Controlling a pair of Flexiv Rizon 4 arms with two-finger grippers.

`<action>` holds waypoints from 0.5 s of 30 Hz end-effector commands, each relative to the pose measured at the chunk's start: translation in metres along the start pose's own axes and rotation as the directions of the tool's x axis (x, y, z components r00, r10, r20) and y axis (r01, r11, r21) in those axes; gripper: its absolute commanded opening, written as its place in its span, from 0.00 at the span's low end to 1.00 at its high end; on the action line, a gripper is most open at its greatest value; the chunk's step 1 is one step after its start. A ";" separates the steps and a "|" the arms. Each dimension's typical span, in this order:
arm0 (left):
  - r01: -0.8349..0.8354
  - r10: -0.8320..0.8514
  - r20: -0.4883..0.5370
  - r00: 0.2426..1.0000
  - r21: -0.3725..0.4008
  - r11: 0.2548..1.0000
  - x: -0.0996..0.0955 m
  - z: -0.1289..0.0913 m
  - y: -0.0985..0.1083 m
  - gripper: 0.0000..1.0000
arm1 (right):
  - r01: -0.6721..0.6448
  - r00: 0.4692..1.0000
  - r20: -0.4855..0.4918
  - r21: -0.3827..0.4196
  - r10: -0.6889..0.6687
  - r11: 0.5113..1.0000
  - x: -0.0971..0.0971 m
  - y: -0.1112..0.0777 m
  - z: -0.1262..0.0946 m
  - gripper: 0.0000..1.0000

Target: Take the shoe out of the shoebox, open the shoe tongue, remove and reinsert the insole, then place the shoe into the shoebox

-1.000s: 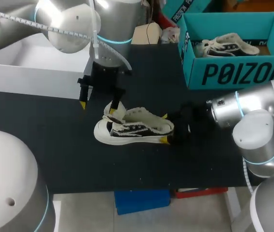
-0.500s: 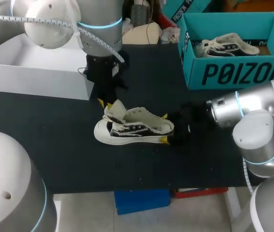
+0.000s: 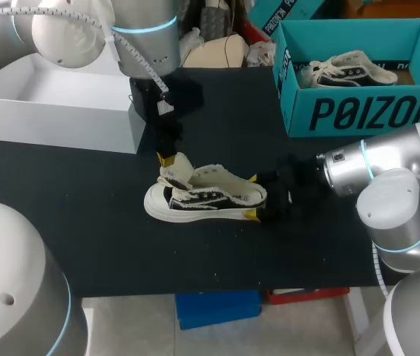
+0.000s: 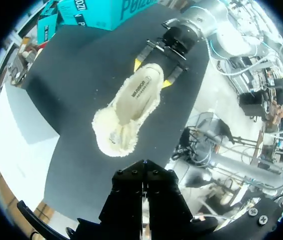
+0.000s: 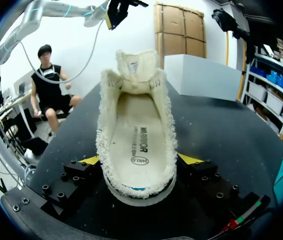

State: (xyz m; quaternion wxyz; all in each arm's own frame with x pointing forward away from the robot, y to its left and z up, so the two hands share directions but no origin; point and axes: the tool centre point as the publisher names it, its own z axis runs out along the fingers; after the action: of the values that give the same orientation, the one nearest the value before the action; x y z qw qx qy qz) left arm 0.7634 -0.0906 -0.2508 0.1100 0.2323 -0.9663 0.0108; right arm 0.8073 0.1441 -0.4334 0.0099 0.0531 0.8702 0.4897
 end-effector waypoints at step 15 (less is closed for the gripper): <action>-0.655 0.656 0.014 0.755 0.060 0.753 0.003 0.021 -0.054 0.00 | -0.001 1.000 0.001 0.000 0.001 1.000 0.000 -0.001 0.002 0.00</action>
State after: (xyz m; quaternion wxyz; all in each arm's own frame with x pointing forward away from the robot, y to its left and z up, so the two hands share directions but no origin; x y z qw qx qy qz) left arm 0.7735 -0.1288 -0.2613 0.1069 -0.0261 -0.9912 0.0730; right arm 0.8073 0.1441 -0.4334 0.0099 0.0531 0.8702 0.4897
